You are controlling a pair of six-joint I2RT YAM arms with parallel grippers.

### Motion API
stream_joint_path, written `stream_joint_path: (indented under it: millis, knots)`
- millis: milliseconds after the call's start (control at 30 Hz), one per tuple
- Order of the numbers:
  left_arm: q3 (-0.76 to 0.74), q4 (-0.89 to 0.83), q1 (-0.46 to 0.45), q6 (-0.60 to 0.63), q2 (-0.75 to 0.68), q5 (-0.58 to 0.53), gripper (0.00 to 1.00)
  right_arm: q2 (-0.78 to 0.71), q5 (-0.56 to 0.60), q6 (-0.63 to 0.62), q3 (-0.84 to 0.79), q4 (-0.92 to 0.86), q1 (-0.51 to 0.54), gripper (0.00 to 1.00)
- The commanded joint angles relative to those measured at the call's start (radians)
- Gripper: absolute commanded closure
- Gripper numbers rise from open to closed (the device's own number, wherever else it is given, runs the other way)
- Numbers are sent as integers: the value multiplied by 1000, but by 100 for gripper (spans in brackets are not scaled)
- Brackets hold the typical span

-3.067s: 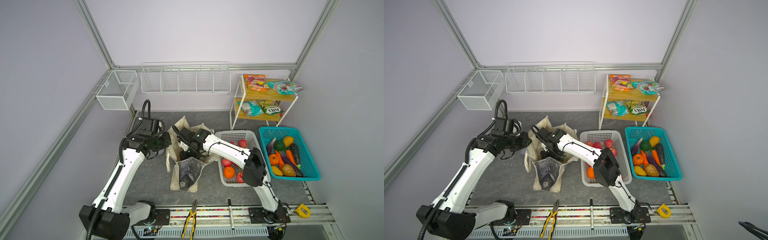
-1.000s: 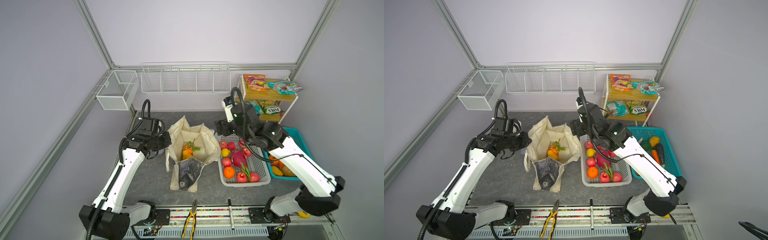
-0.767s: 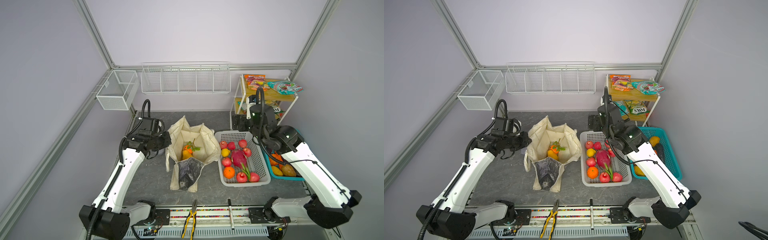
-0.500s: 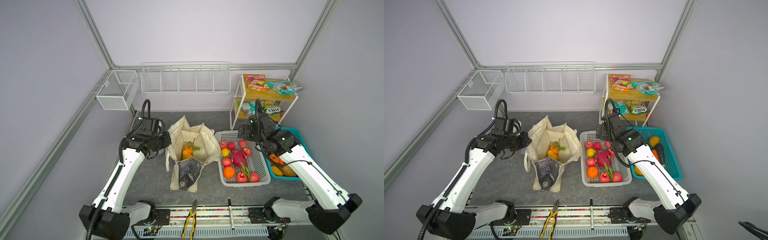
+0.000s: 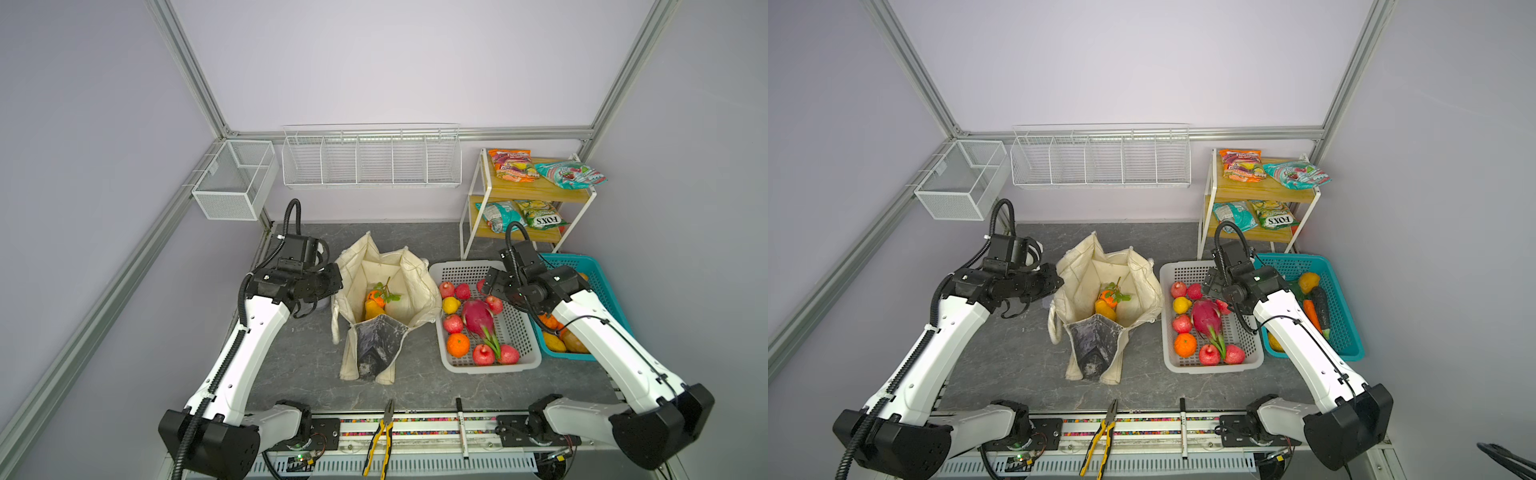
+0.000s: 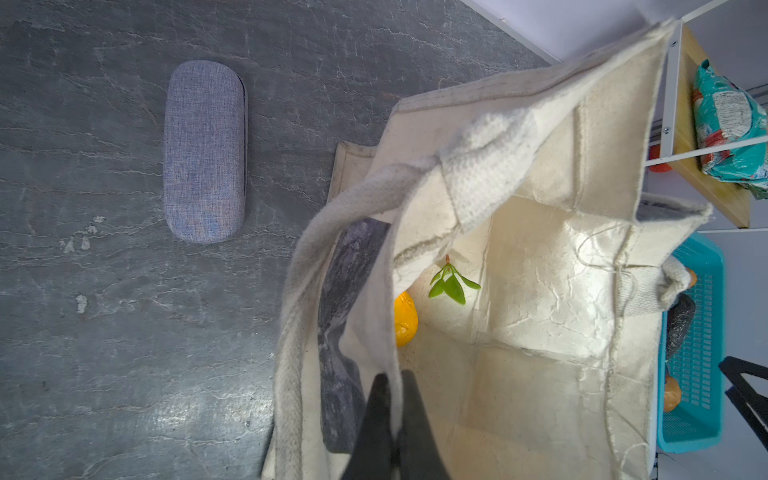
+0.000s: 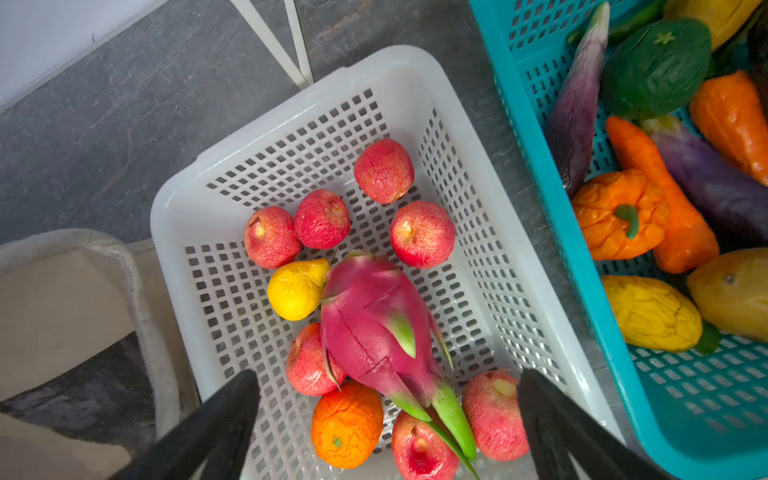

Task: Place the food into the grocery bag and tie it
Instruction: 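Move the right gripper back over the white basket above the dragon fruit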

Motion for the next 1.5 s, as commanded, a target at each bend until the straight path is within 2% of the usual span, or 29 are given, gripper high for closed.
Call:
stream_joint_path:
  millis: [0,133,267,433,867,1067,1467]
  knots:
    - [-21,-4,2,-7,-22,1,100,13,-49,50,-18,-10,-7,1]
    - [-34,-2,2,-14,-38,-3,100,46,-62,-6,-12,-13,-7,1]
    - [-43,-3,2,-16,-51,-6,100,110,-100,-134,17,-40,-7,1]
    - [-49,-4,2,-19,-61,-8,100,197,-116,-282,61,-92,-7,11]
    - [-46,-6,2,-19,-58,-10,100,377,-134,-570,158,-124,-7,11]
    - [-43,-5,2,-21,-56,-12,100,453,-159,-604,214,-130,-7,11]
    - [-48,-11,2,-23,-67,-20,100,558,-190,-564,282,-139,-6,11]
